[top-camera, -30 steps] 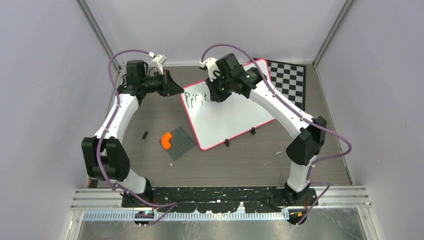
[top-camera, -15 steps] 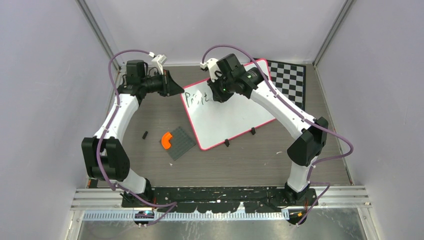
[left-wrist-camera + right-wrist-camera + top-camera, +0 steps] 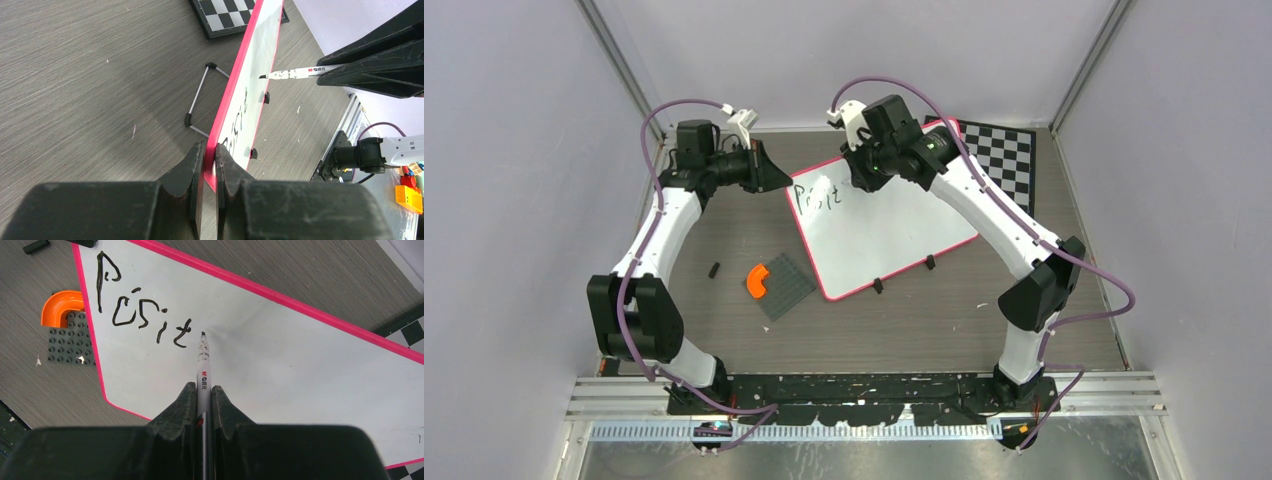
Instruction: Write a sentence on the whiteboard
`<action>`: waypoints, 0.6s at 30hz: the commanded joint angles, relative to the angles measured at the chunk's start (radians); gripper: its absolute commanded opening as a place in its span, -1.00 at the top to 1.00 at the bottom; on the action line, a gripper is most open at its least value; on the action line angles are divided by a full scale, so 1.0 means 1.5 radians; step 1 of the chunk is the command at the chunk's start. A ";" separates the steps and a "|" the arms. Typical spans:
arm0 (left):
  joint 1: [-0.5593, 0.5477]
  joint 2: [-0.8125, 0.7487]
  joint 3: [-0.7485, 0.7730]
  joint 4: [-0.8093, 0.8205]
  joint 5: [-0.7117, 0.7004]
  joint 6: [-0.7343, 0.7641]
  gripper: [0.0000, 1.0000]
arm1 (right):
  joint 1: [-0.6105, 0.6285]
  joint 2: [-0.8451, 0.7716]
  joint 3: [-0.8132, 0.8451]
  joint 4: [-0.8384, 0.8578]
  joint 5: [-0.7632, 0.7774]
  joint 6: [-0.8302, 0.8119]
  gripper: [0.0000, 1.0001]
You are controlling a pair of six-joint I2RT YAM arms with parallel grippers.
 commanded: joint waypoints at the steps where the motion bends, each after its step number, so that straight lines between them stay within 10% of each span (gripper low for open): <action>1: -0.017 -0.016 0.012 -0.010 0.008 0.004 1.00 | -0.004 0.007 0.035 0.019 0.010 -0.005 0.99; 18: -0.017 -0.017 0.009 -0.010 0.004 0.007 1.00 | -0.007 0.009 0.021 0.015 0.010 -0.003 1.00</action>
